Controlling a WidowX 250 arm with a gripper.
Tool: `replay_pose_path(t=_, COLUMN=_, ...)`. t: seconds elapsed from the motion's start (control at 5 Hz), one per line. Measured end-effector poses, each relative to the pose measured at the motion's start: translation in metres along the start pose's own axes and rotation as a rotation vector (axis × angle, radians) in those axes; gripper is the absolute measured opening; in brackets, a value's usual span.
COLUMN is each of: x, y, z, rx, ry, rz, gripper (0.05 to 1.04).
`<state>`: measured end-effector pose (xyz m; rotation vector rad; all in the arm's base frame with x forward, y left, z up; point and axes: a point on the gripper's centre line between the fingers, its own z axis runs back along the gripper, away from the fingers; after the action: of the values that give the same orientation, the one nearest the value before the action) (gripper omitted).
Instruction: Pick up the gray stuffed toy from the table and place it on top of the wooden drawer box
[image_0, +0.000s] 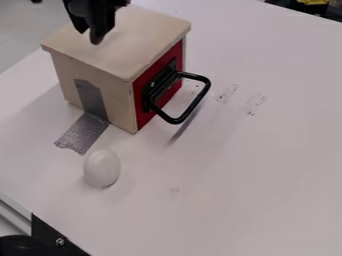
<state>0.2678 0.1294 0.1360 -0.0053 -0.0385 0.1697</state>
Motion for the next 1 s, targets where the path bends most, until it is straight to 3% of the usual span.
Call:
replay_pose_path(t=0.2, x=0.001, y=0.003, z=-0.012, rx=0.003, ry=0.031, rz=0.003, gripper=0.42)
replay_pose_path(t=0.4, x=0.001, y=0.003, z=-0.012, rx=0.004, ry=0.035, rz=0.007, gripper=0.739)
replay_pose_path(t=0.6, x=0.003, y=0.004, z=-0.005, rx=0.0, ry=0.037, rz=0.006, gripper=0.985)
replay_pose_path(t=0.8, x=0.01, y=0.002, z=0.017, rx=-0.006, ry=0.0, rz=0.003, gripper=0.999)
replay_pose_path(t=1.0, x=0.014, y=-0.002, z=0.049, rx=-0.018, ry=-0.068, rz=-0.009, gripper=0.999)
